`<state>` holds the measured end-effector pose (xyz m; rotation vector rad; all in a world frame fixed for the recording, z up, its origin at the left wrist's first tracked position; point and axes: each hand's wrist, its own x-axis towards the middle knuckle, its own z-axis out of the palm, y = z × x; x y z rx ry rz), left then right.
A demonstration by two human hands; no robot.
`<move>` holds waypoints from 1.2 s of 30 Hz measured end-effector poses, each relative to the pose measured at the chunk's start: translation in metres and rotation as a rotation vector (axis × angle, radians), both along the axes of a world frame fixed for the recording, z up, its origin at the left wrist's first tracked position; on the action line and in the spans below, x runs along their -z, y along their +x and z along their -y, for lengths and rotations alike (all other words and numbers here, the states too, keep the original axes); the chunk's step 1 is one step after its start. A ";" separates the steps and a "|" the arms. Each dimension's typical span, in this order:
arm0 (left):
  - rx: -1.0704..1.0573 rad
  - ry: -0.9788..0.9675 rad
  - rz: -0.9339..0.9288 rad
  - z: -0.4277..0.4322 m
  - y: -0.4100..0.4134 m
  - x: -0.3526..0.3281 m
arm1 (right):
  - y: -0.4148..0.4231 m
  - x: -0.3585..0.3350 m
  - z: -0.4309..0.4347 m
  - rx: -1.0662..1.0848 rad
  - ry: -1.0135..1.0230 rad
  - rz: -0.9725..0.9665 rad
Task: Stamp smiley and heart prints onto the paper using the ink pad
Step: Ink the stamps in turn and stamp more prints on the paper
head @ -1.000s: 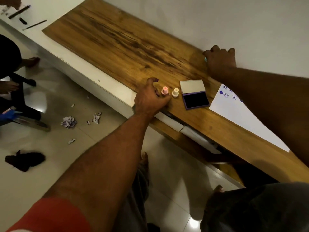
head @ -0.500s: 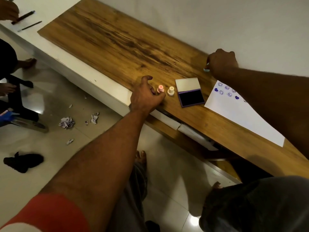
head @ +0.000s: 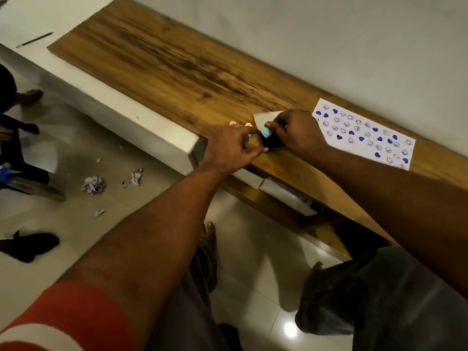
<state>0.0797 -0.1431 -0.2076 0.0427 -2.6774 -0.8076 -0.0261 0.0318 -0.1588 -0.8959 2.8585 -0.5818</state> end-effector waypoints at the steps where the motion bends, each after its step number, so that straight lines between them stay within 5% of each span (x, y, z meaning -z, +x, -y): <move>1: 0.006 -0.007 0.007 -0.001 0.001 -0.001 | 0.003 0.001 0.000 -0.006 -0.014 -0.001; 8: -0.013 -0.012 0.046 -0.009 -0.001 -0.007 | 0.018 -0.002 -0.005 -0.094 0.005 -0.064; 12: -0.001 0.020 0.050 -0.011 -0.002 -0.008 | 0.017 0.000 -0.007 -0.161 0.185 -0.206; 28: -0.042 0.155 0.167 -0.003 -0.001 0.020 | 0.003 0.021 0.001 -0.374 0.284 -0.043; 36: -0.079 0.111 0.191 0.006 -0.001 0.036 | -0.003 0.016 0.007 -0.483 0.400 -0.157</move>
